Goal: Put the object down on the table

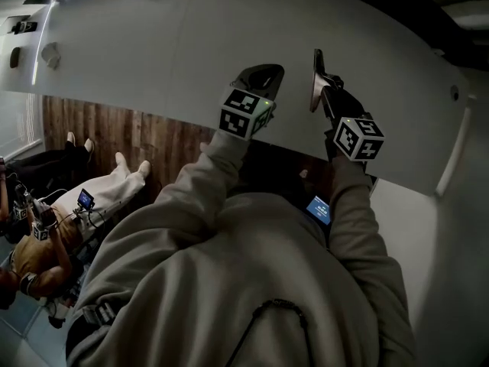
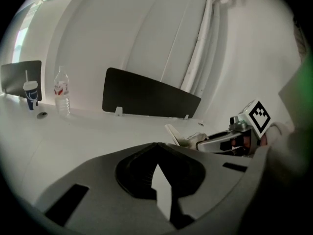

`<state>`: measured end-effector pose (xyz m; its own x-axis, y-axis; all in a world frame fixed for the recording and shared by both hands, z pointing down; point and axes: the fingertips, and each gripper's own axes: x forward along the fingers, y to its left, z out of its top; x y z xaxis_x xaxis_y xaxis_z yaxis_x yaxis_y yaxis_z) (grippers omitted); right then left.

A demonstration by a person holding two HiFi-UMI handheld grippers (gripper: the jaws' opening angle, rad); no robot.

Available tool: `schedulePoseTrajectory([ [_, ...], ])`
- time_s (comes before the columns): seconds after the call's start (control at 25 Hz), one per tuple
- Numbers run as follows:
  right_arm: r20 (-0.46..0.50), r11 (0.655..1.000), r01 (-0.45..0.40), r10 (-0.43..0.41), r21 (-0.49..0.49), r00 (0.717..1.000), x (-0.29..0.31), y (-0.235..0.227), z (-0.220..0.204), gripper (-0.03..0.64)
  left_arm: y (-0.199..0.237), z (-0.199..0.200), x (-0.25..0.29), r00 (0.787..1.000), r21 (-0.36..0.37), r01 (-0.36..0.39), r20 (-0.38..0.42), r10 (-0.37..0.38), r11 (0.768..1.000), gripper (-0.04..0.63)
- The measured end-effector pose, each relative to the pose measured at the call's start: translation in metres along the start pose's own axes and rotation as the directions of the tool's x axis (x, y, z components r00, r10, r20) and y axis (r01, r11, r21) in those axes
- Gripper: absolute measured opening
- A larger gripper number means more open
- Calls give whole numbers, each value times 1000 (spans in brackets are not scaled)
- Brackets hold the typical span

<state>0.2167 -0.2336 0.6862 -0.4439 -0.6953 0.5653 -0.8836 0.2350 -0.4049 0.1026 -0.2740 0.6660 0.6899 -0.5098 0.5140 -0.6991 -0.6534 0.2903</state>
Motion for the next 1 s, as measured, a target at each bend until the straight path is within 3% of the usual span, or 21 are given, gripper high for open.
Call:
schedulePoseTrajectory([
  [0.4, -139, 998, 26, -16, 65, 990, 33, -26, -66, 95, 6, -49, 19, 996, -33, 8, -86, -11, 999, 5],
  [0.76, -191, 994, 41, -21, 99, 981, 46, -28, -82, 95, 15, -49, 20, 993, -30, 13, -115, -17, 999, 5],
  [0.96, -193, 996, 91, -86, 17, 977, 44, -34, -82, 97, 11, -53, 20, 993, -40, 15, -119, -20, 999, 5],
  [1.0, -188, 995, 99, -98, 0, 977, 43, -35, -81, 127, 11, -53, 20, 993, -41, 16, -119, -21, 999, 5],
])
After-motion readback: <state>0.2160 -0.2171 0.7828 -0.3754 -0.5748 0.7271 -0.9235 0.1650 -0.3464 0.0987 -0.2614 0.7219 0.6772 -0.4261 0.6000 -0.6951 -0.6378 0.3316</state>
